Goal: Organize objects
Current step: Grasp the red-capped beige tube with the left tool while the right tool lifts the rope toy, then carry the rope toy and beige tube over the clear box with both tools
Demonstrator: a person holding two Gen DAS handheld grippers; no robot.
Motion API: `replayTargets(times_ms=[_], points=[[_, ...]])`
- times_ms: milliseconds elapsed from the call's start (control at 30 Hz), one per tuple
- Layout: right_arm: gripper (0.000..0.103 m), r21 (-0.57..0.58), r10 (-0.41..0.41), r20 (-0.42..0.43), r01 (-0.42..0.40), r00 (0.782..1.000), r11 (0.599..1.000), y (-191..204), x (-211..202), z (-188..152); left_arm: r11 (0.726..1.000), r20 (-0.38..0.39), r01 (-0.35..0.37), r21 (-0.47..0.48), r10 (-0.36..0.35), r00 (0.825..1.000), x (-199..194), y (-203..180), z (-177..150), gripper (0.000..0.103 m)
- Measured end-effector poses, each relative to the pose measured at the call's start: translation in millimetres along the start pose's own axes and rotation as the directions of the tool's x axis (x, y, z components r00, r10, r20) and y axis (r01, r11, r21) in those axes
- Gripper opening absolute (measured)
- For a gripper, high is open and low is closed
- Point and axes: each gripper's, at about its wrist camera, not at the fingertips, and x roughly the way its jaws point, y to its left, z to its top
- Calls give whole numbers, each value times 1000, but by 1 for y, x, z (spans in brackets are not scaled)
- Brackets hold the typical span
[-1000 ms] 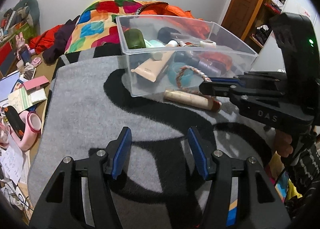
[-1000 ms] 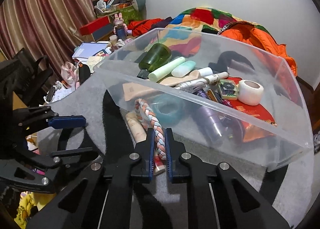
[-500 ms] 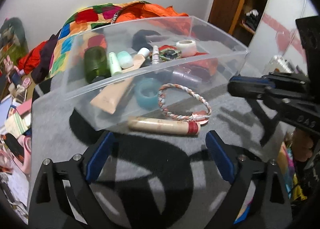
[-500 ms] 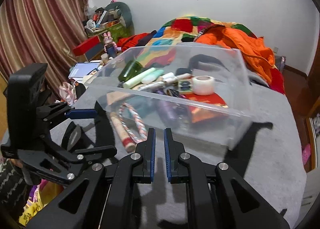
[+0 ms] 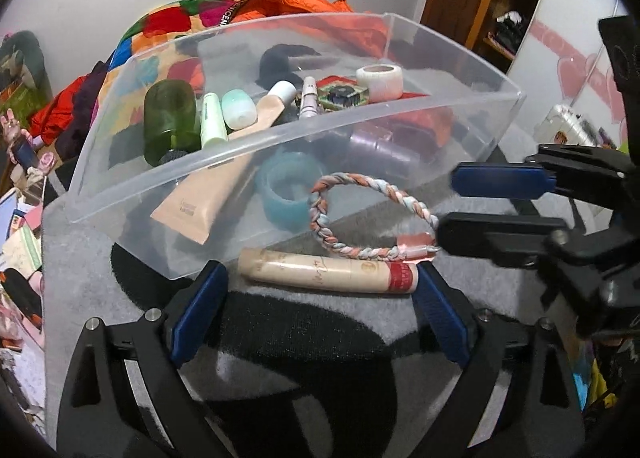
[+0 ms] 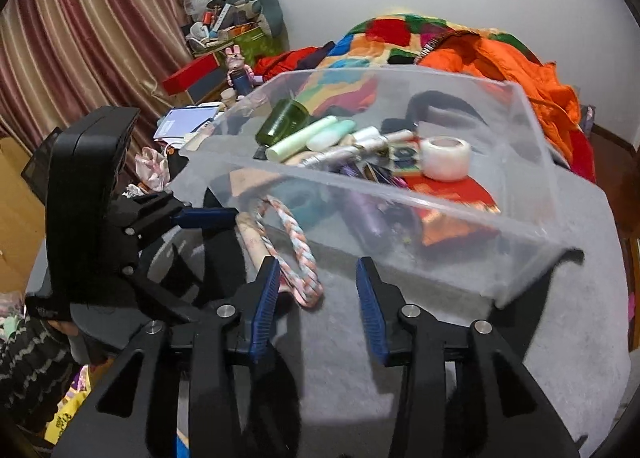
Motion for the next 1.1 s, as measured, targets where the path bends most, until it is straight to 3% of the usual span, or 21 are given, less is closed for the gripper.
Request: replayTargets(times_ms=[67,200,300,400,767,1100], points=[[36,-17,-7,-9,7,1000,1000,6,8,5,1000,15,-5,8,5,1000,-3,0,-2,84],[34,-21,-11,-41,10,999,1000,11,24,11,1000,35,7,-2,-7,999,-7,4,-6,84],[17,-34,-15,-52,14,999,999,17,31,13,1000,46,6,-21,-5,999,-12,8,-11,84],[11,-53,-29,-49,27,998,998,21,34,10,999,56,4,-40,-2,998,-16,13,-18,84],[7,16,-32,40,32,999,999,9,1,6,992,105,-5,-126,18,994,-45,24,-28,84],[7,34,-28,157,23,987,999,10,-52,10,992,197,-41,-116,64,978,-79,15,-13,84]])
